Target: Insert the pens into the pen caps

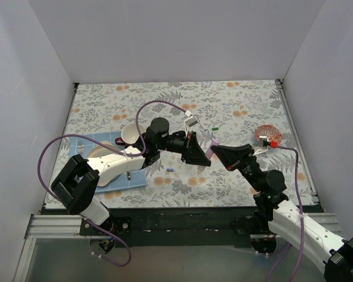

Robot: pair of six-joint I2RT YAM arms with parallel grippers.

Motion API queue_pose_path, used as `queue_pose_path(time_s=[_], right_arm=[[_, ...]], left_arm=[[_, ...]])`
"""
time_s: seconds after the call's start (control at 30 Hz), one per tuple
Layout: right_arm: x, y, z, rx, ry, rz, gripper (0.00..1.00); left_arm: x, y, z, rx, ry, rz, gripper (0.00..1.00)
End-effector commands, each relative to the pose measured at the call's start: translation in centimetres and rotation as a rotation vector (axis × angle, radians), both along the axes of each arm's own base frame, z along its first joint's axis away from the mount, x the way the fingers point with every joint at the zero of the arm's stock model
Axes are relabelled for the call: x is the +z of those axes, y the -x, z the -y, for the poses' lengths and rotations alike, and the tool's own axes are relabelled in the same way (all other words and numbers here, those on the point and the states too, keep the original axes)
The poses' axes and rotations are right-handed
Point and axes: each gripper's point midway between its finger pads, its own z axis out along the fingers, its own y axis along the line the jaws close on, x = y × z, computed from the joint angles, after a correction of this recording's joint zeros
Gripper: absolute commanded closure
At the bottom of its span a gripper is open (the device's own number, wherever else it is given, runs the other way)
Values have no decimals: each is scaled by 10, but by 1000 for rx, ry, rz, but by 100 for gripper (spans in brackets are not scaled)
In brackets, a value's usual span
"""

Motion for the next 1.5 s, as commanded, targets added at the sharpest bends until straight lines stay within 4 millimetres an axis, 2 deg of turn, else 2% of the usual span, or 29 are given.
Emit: queue_pose_path(time_s=[0.0,0.13,0.27,0.37,0.4,0.47,0.5,0.57,0.6,0.63,0.7,0.73,0.8,0.83,0.87,0.9,0.93,0.97,1.0,1.07,1.1,1.13,1.17,1.2,1.27,1.3,1.37,1.43,1.47], right_arm=[[-104,74,-47,407,288,-163,99],[-111,77,-52,410,305,-182,99],[-119,84,-53,430,319,-198,99],[-112,73,-51,370,334,-211,99],[-91,70,-51,350,312,-179,99],[-83,53,-46,255,330,-196,99],[-55,48,-45,222,309,-138,99],[-39,36,-41,155,302,-119,99],[-33,33,-41,138,304,-113,99],[-20,25,-38,95,296,-94,99],[-18,14,-35,35,319,-110,99],[-5,10,-33,9,319,-90,99],[-5,0,-29,-44,358,-109,99],[9,-2,-26,-65,365,-80,99],[11,-5,-23,-88,383,-82,99],[12,-11,-18,-130,398,-88,99],[3,-13,-15,-145,448,-110,99],[9,-17,-12,-172,482,-101,99],[5,-23,-7,-210,519,-118,99],[-16,-28,-4,-219,658,-161,99],[-26,-30,-3,-222,703,-180,99],[-37,-31,-2,-221,743,-195,99],[-64,-32,-2,-209,810,-238,99],[-77,-31,-4,-188,837,-256,99],[-107,-34,-6,-154,898,-313,99],[-119,-32,-9,-113,914,-332,99],[-140,-38,-11,-89,953,-380,99],[-150,-44,-12,-78,979,-400,99],[-165,-47,-12,-70,1020,-437,99]], left_arm=[[104,-89,-17,404,297,198,100],[99,-96,-19,450,270,193,100],[110,-101,-21,458,269,240,100],[100,-98,-21,444,231,236,100],[97,-97,-21,438,219,231,100],[78,-91,-23,419,172,208,100],[73,-84,-24,385,162,208,100],[61,-77,-26,360,145,194,100],[52,-68,-28,332,132,180,96],[50,-64,-30,321,130,179,78],[42,-54,-34,291,114,169,61],[40,-50,-36,277,106,168,50],[31,-40,-41,252,74,167,43],[28,-37,-44,250,61,173,41],[23,-35,-47,258,44,173,39],[11,-32,-51,258,2,148,37],[15,-29,-56,266,0,176,34],[11,-27,-58,272,-19,173,24],[1,-26,-62,287,-71,145,22],[6,-32,-71,368,-99,182,15],[-3,-34,-78,398,-151,166,11],[4,-38,-81,432,-159,187,4],[13,-51,-90,532,-177,241,2],[7,-55,-98,571,-232,232,2],[26,-79,-118,742,-266,313,2],[27,-86,-128,807,-294,324,2],[28,-98,-143,910,-325,353,2],[32,-112,-167,1059,-356,390,2],[30,-115,-174,1098,-364,395,2]])
